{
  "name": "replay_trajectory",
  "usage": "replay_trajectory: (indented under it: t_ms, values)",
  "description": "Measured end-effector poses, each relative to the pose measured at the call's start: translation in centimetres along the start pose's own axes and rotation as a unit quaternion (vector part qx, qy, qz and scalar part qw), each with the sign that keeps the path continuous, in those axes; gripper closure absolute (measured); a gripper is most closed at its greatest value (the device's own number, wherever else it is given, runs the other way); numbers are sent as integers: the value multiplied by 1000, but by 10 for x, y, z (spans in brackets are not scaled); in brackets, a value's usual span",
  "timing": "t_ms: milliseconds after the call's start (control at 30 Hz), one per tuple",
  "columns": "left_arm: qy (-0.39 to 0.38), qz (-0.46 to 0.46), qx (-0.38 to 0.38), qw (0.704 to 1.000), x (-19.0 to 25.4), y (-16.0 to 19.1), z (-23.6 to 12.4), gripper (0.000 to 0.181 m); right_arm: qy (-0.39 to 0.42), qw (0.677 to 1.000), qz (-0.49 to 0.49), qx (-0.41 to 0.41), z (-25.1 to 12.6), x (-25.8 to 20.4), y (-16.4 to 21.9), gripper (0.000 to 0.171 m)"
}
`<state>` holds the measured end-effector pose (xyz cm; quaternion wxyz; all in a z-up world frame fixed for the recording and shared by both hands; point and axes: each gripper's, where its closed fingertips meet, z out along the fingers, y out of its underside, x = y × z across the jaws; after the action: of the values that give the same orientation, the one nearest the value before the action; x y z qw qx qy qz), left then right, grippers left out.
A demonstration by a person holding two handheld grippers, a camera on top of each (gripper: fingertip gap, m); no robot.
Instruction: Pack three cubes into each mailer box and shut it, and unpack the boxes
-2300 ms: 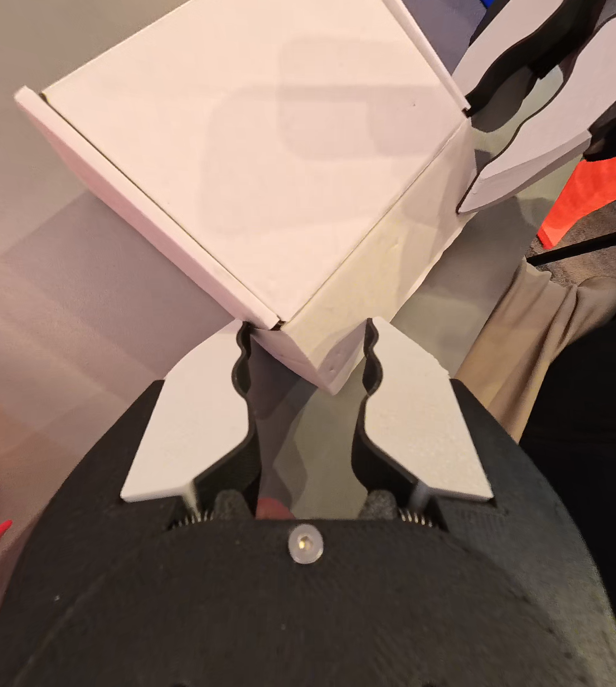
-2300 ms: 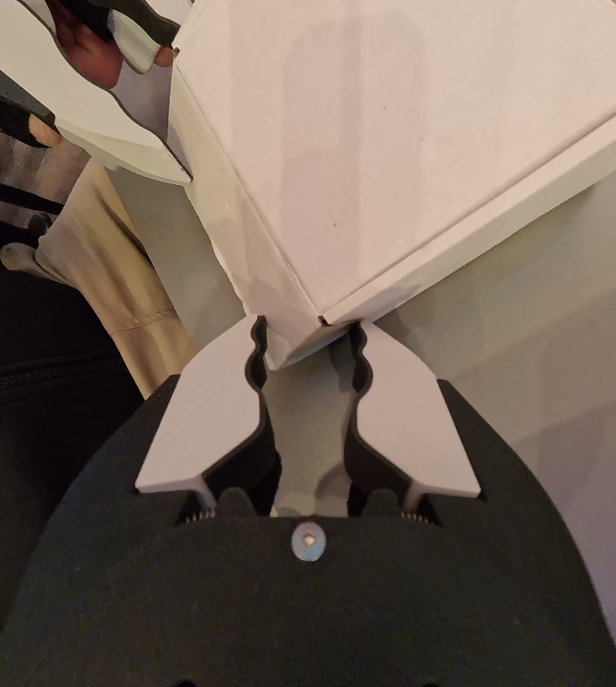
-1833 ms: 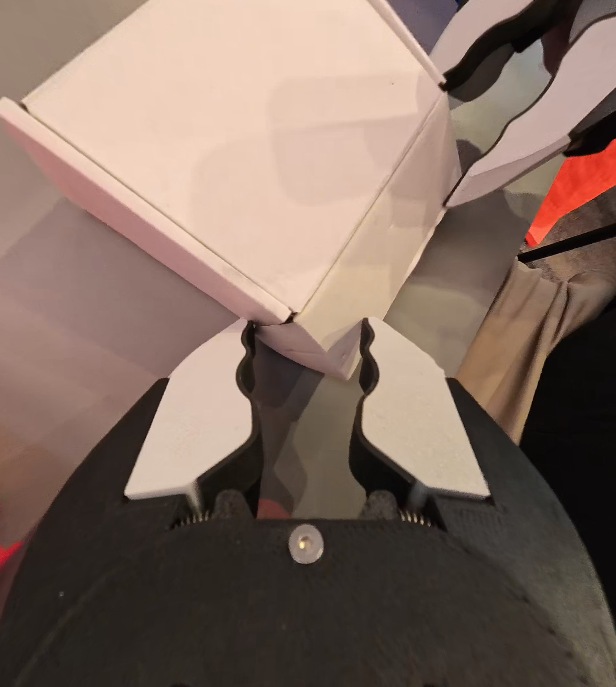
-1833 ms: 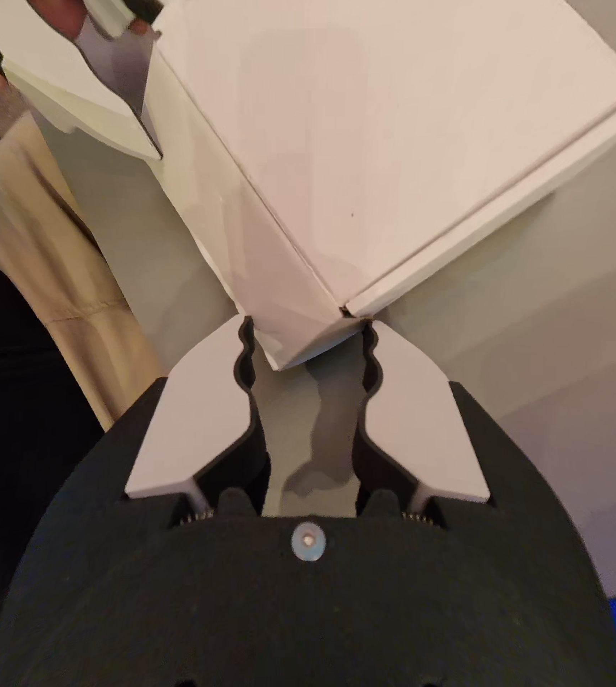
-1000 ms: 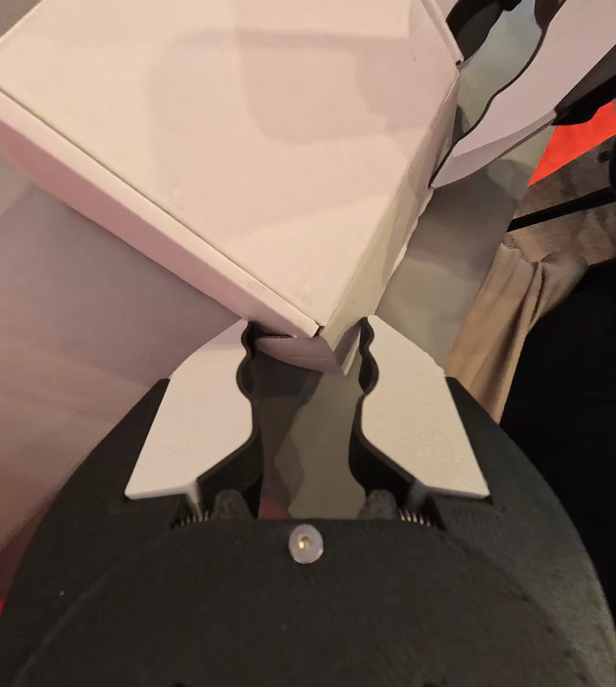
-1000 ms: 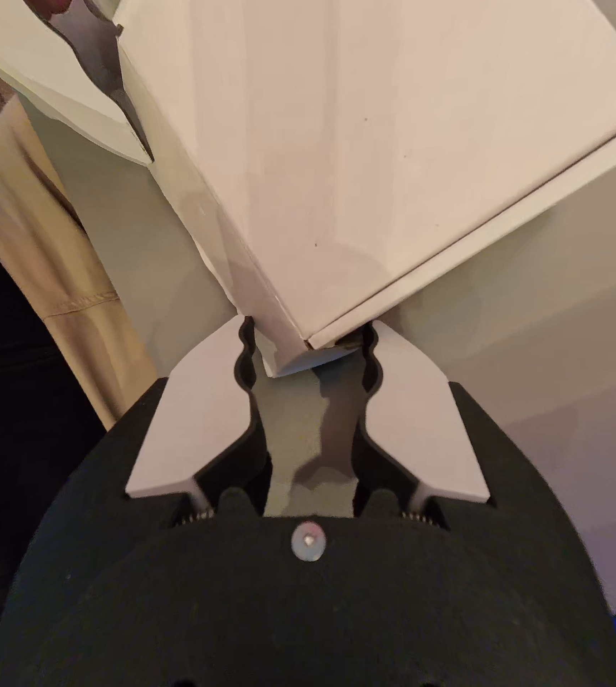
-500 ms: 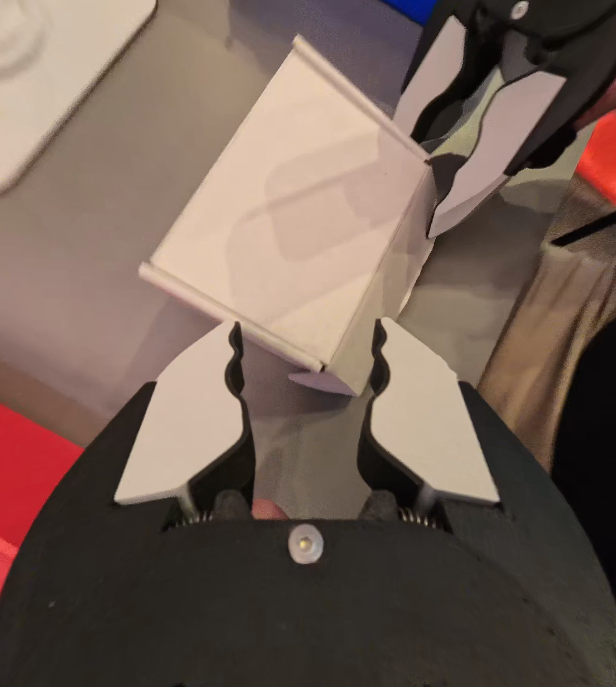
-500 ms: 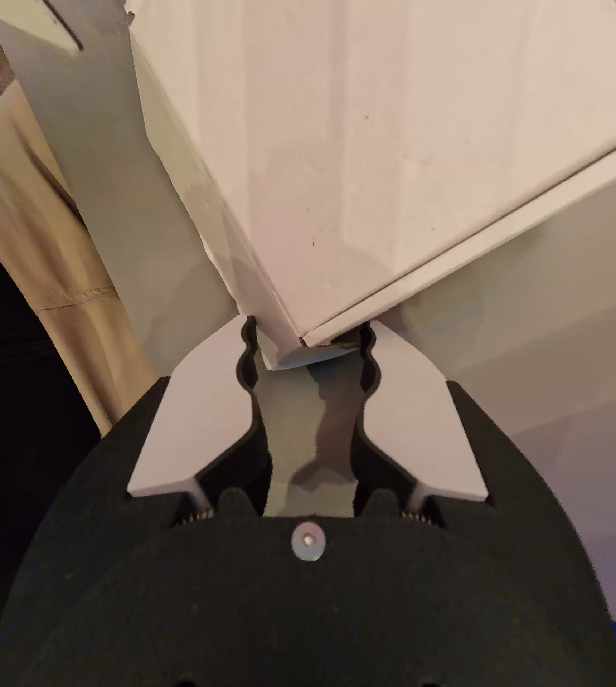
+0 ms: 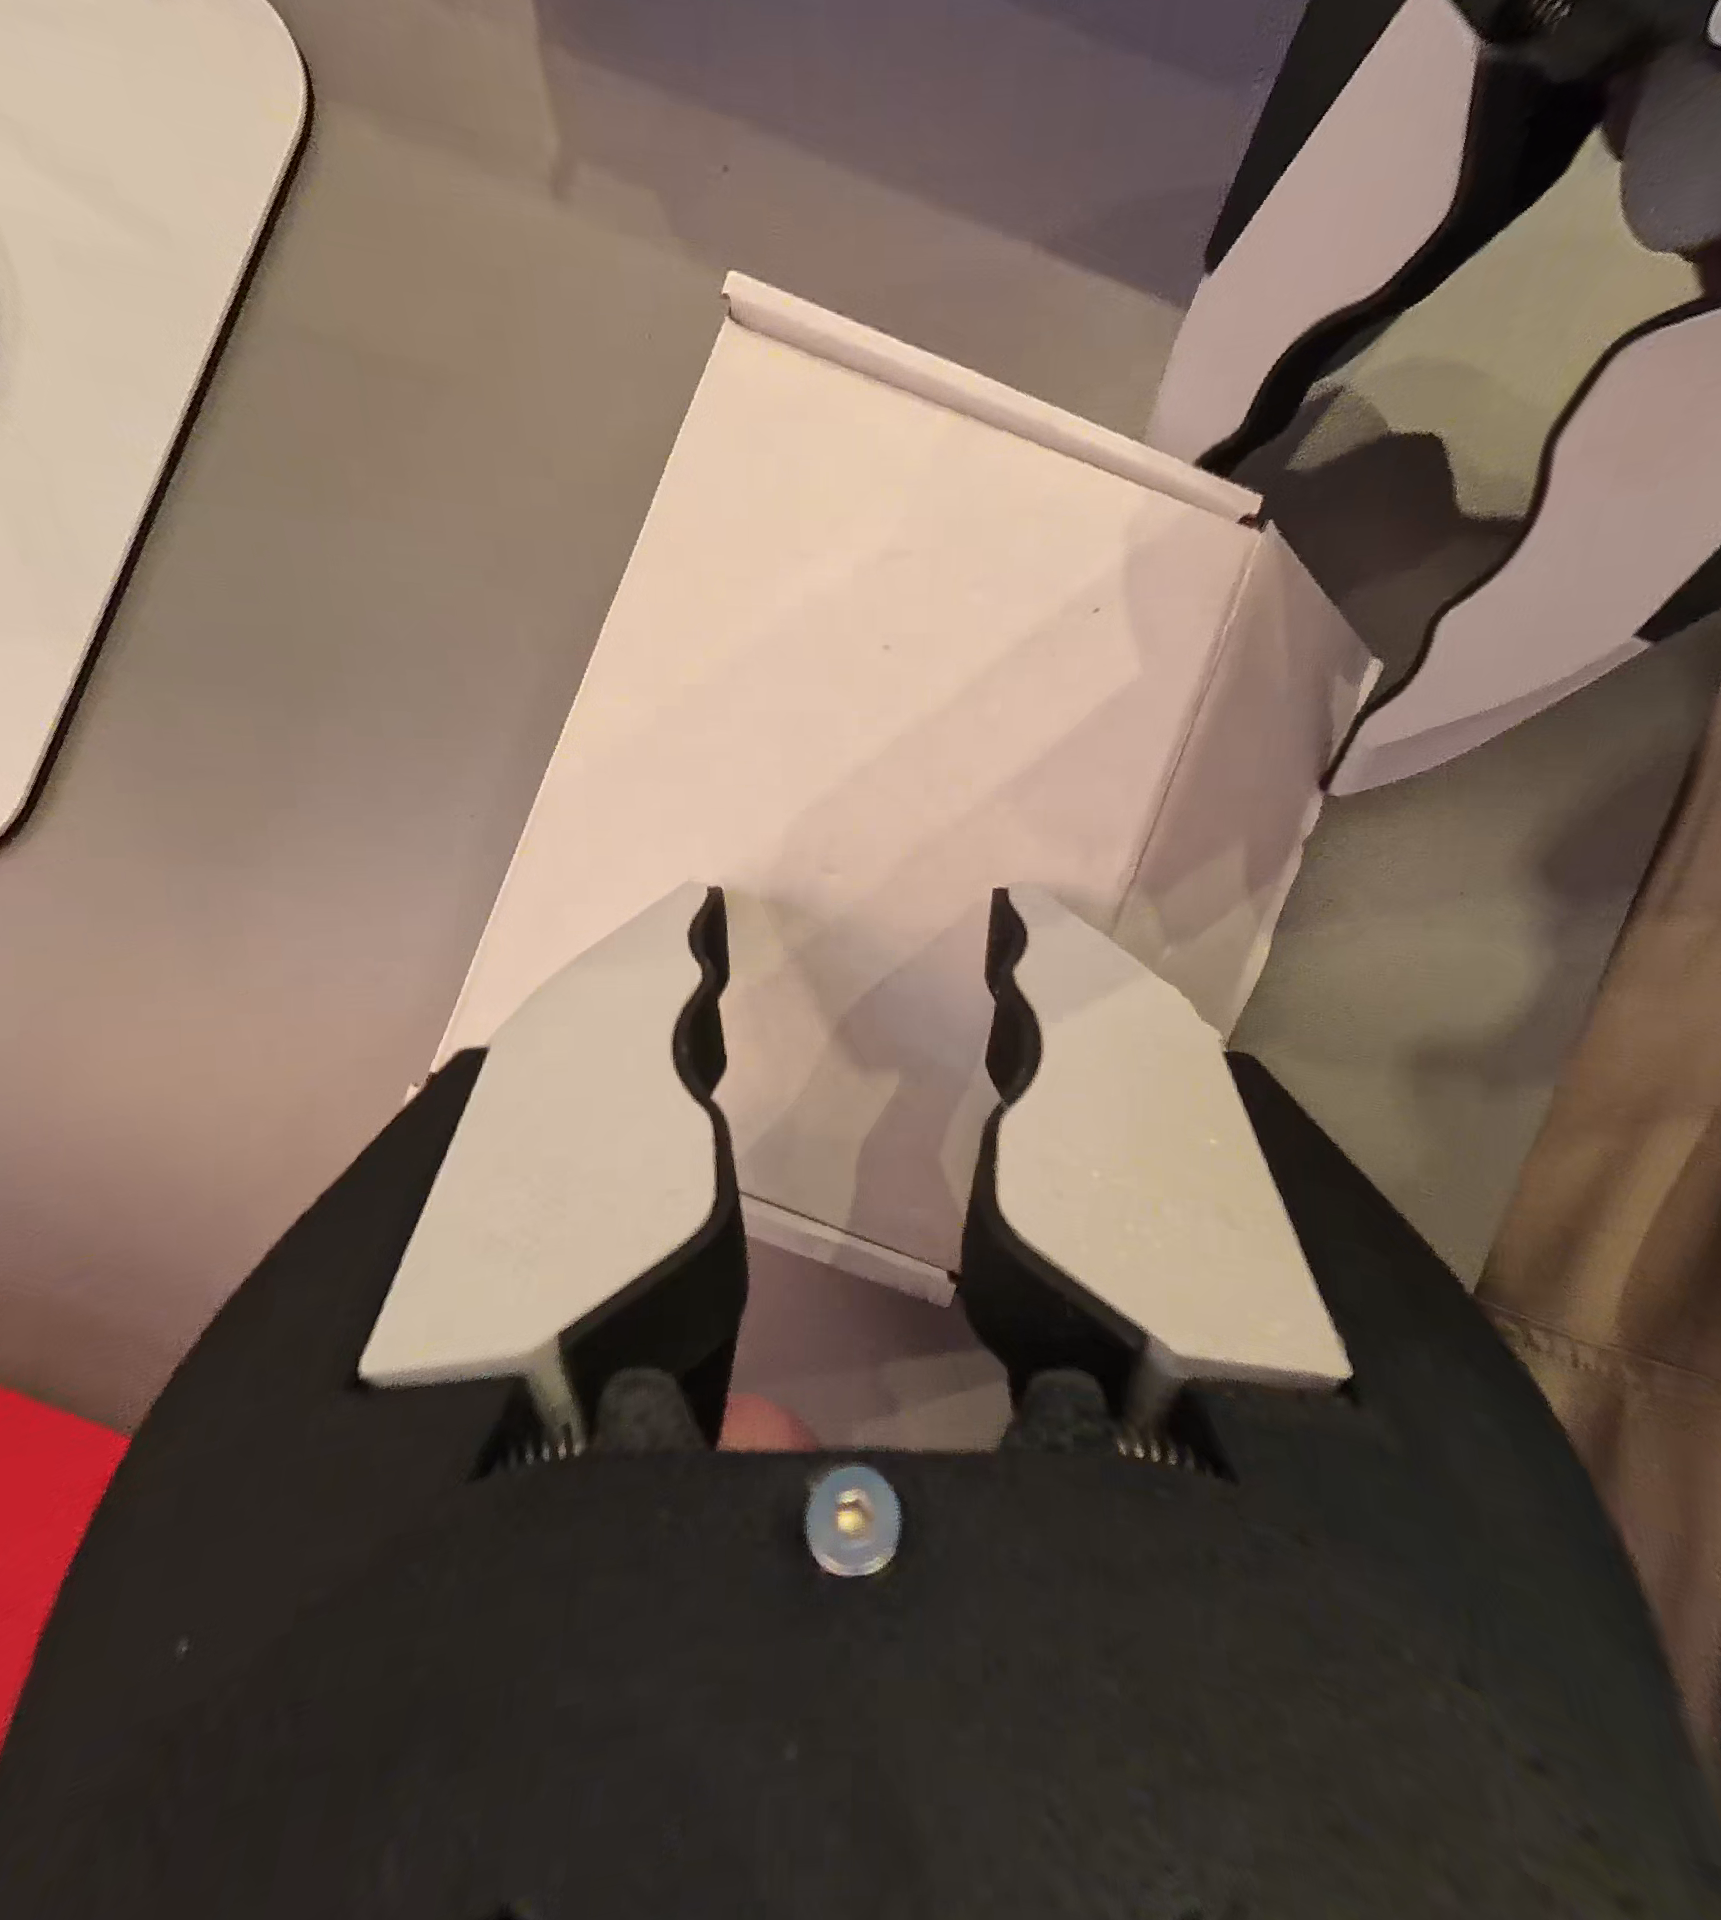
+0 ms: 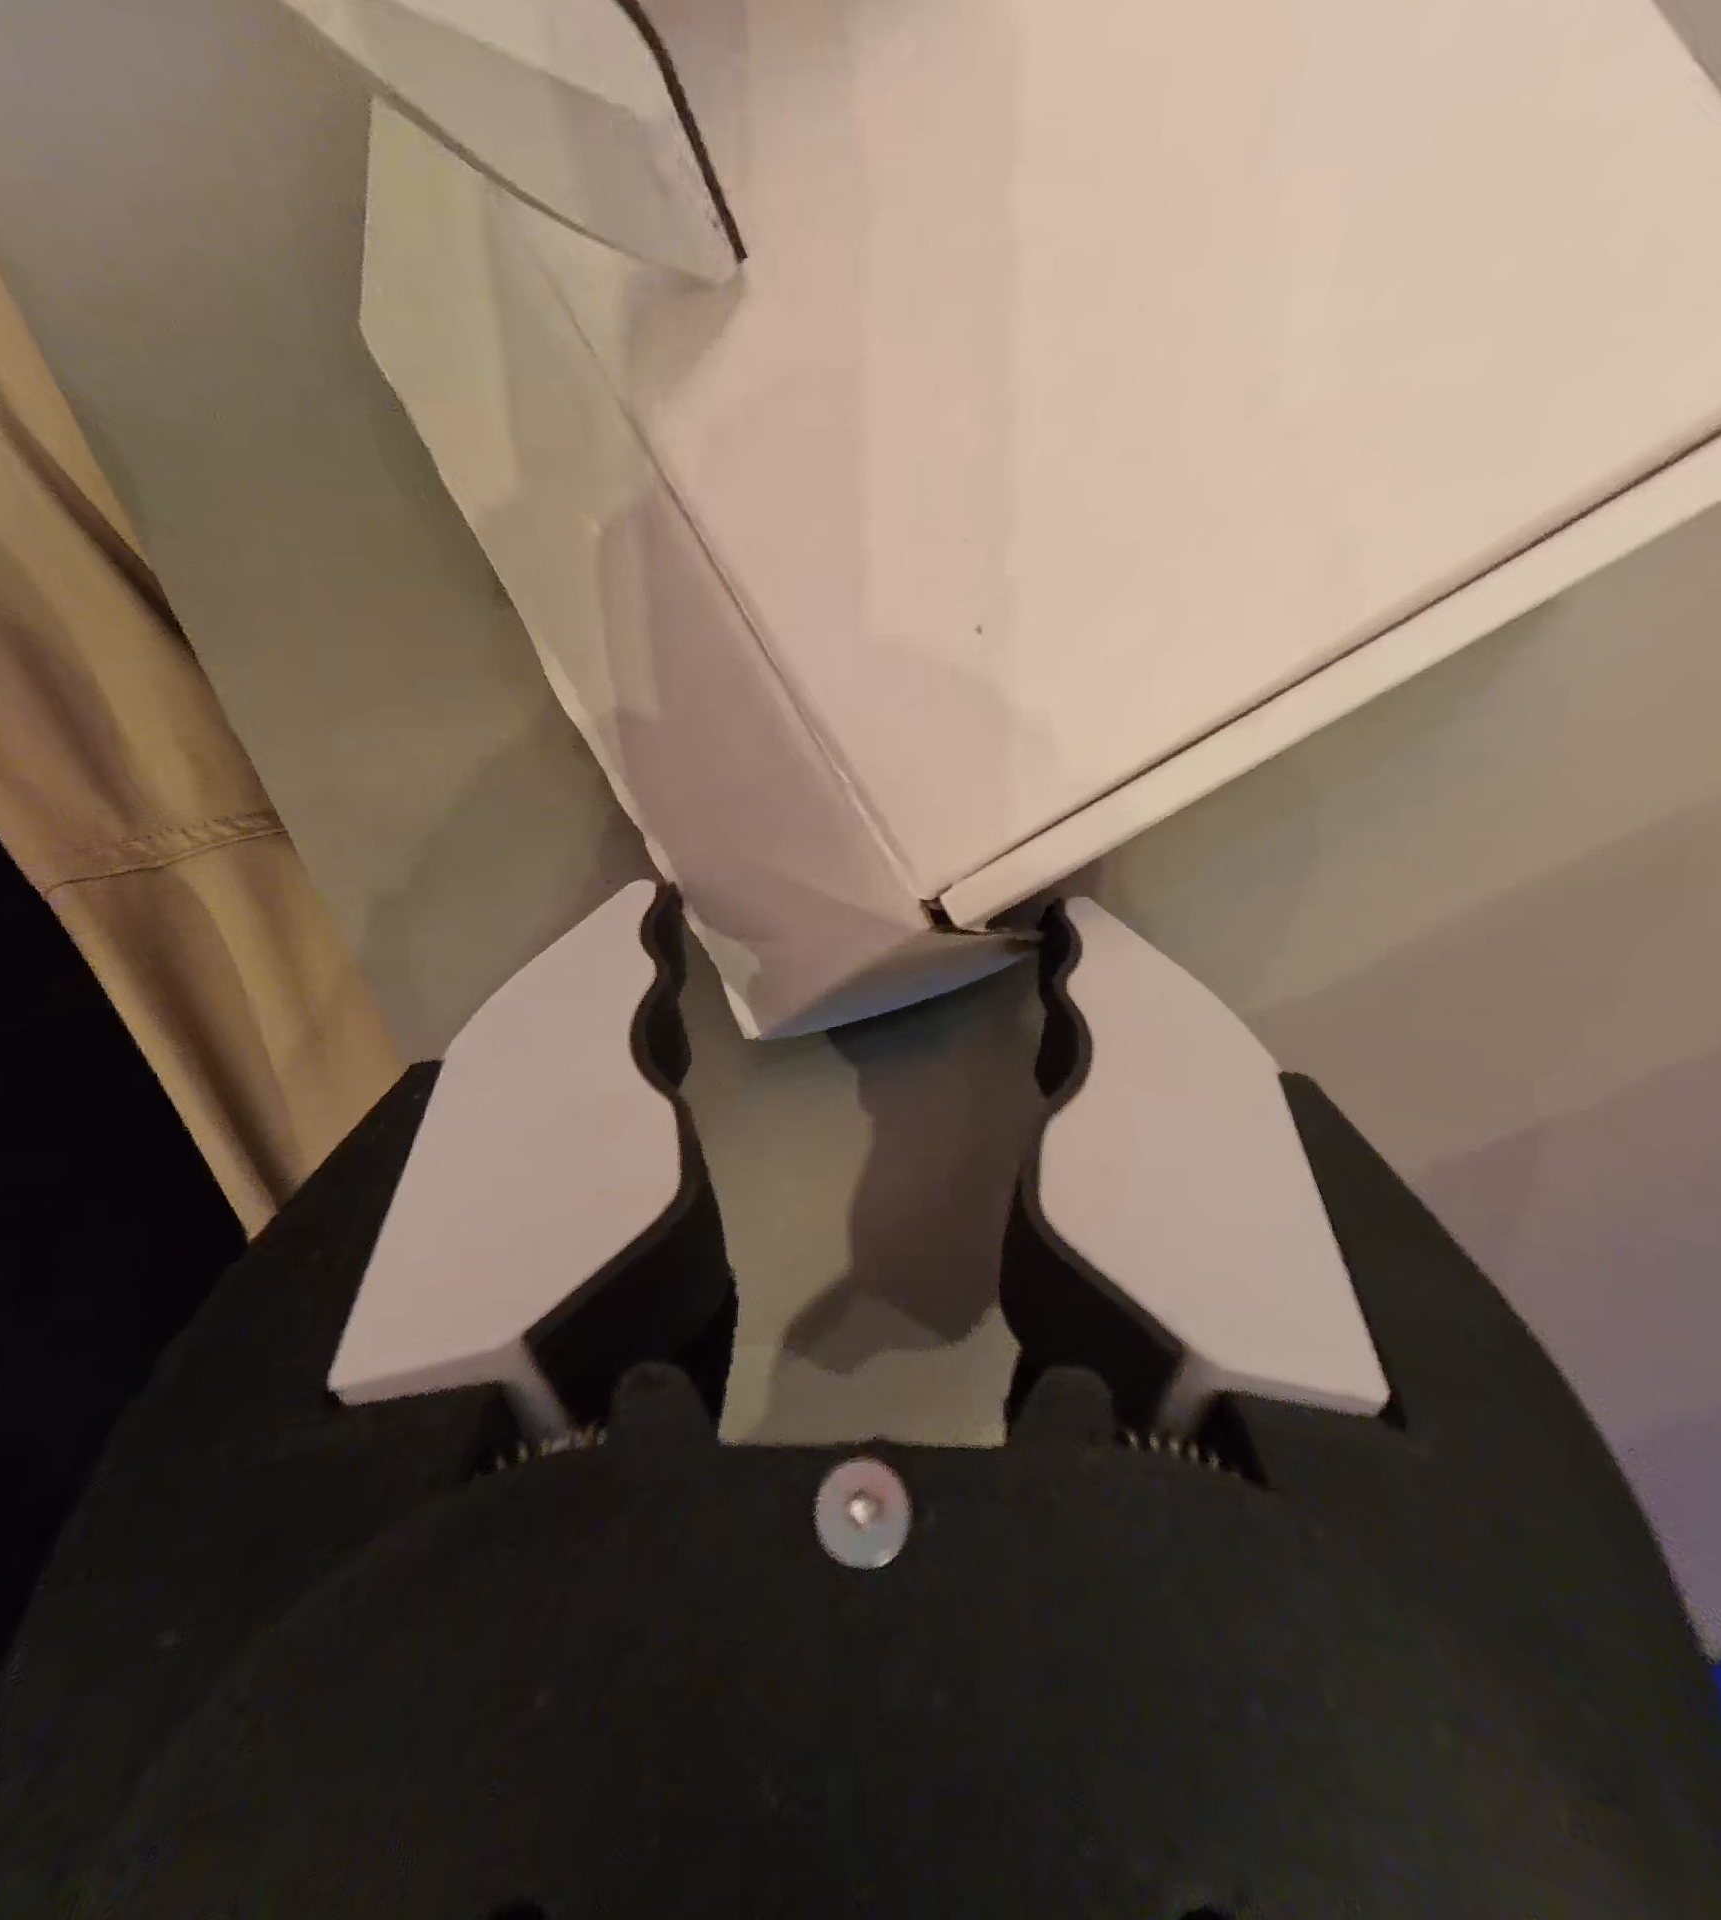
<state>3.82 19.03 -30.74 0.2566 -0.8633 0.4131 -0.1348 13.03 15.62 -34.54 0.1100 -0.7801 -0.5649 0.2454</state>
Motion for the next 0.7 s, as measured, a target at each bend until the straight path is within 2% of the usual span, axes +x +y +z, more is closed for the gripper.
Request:
replay_trajectory:
  t_ms: [267, 400, 700]
  values:
    - [-10, -9, -5, 1000, 0, 0, 1, 133, -32, 998, 61, 5, -4, -8, 3, 106]
    - [-10, -10, -7, 1000, 0, 0, 2, 134, -108, 991, 78, 23, 0, -27, -2, 102]
    - [-16, -11, -1, 1000, -1, -1, 2, 134, -42, 997, 70, 4, -3, -16, 6, 99]
